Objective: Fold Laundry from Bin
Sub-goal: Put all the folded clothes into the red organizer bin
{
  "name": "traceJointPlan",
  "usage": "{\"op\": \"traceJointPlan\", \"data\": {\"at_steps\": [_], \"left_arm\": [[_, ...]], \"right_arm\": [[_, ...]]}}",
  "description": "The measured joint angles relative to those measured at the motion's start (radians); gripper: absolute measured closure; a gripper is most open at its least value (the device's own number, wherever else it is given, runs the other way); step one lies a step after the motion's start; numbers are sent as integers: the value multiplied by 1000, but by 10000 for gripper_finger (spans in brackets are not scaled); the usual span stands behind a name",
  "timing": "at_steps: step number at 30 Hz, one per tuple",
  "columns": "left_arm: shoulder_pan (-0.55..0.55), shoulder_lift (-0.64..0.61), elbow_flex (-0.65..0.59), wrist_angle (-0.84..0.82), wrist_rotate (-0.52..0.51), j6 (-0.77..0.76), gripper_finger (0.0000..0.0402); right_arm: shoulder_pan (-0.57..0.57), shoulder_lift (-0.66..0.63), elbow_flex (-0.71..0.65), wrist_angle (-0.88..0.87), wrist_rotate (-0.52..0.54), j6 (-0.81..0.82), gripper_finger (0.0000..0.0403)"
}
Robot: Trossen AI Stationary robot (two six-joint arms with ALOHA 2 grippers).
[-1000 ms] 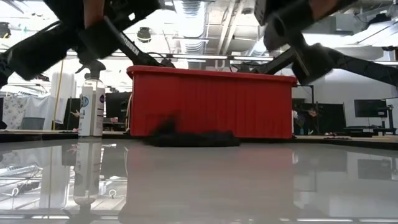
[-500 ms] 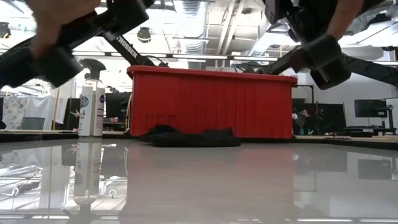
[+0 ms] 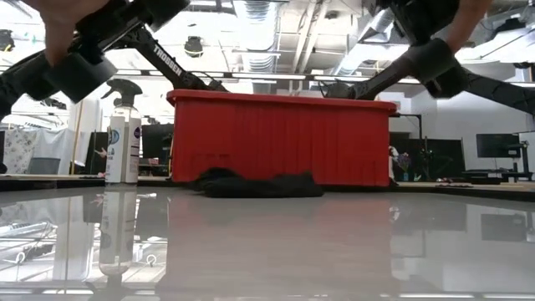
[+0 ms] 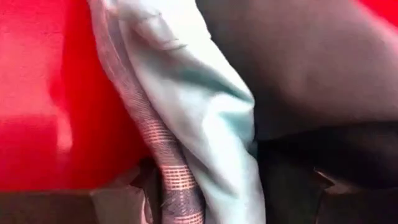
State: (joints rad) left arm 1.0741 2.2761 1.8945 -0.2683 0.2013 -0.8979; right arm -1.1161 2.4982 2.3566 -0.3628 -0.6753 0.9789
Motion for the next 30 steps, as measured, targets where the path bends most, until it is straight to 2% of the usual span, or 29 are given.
{"op": "traceJointPlan", "data": {"at_steps": [5, 12, 15, 18, 20, 22, 26, 30], "left_arm": [[4, 0, 47, 2, -14, 94, 199], [3, -1, 61, -24, -53, 220, 199], [3, -1, 61, -10, -46, 248, 199], [4, -1, 61, -11, 4, 159, 199], [9, -1, 61, -10, 31, 151, 200], [10, -1, 61, -7, 39, 176, 202], [11, -1, 61, 55, 142, 254, 198], [10, -9, 61, 54, 151, 360, 166]], "right_arm": [[1, -45, 0, -49, 131, -108, 195], [16, -108, 0, -190, 306, -364, 204], [26, -127, 0, -221, 335, -455, 206], [31, -149, 0, -239, 337, -514, 207], [37, -170, 0, -245, 337, -552, 207], [41, -197, 0, -251, 337, -599, 207], [53, -259, 0, -276, 343, -739, 207], [61, -314, 0, -343, 348, -854, 207]]}}
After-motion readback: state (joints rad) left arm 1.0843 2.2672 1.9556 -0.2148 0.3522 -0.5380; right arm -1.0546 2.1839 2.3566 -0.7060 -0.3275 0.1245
